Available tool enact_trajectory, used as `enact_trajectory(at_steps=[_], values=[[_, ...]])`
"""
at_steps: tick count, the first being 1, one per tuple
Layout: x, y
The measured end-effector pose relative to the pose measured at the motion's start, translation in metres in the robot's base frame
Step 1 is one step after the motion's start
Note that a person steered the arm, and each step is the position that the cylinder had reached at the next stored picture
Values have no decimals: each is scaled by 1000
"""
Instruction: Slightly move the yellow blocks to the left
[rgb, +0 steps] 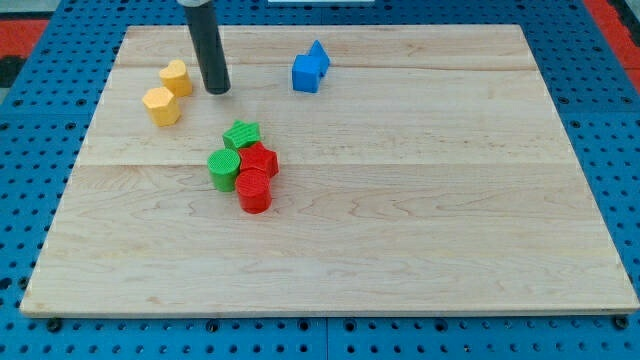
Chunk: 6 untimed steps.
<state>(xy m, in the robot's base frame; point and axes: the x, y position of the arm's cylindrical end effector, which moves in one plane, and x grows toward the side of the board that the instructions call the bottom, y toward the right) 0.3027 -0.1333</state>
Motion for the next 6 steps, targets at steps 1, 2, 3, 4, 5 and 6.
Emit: enact_trajectory(at_steps=[1, 2, 3, 4, 5, 6], values=[[-20, -46], [-1, 27], [52, 21], [63, -35], [73, -63], [95, -66]])
